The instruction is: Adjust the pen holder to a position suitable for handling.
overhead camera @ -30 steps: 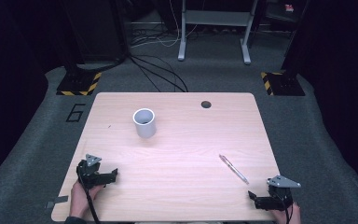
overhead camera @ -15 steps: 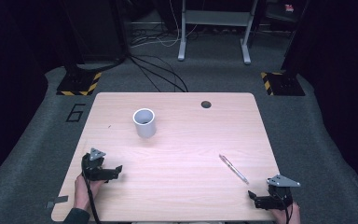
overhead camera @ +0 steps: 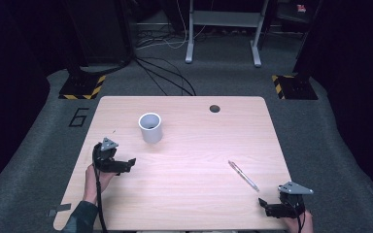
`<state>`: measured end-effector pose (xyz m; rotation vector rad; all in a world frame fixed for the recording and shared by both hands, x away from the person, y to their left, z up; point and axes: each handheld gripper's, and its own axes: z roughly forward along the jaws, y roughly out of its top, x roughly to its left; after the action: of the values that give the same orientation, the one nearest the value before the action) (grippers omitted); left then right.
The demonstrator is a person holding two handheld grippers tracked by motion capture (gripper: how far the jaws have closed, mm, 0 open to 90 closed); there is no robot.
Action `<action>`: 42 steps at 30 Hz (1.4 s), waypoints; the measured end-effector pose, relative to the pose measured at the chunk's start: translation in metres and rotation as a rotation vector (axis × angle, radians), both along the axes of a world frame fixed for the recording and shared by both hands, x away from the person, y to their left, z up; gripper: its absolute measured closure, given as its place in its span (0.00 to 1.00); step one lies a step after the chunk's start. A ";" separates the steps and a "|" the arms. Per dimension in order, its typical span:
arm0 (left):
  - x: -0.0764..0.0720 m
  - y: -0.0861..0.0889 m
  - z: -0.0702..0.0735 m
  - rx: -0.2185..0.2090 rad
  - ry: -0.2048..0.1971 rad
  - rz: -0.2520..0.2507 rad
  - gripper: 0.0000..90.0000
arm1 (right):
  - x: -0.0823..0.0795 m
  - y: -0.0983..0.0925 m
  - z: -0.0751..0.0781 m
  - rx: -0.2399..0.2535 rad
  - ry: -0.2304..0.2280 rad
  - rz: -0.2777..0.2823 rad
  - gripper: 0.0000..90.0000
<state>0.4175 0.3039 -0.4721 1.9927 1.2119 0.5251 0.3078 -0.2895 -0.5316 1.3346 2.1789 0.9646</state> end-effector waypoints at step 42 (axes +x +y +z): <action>0.112 -0.059 0.018 0.011 -0.053 -0.049 0.00 | 0.000 -0.001 0.000 -0.004 0.004 -0.008 0.02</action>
<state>0.5300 0.2446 -0.4541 1.9996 1.1274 0.5578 0.3075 -0.2901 -0.5312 1.3434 2.1760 0.9552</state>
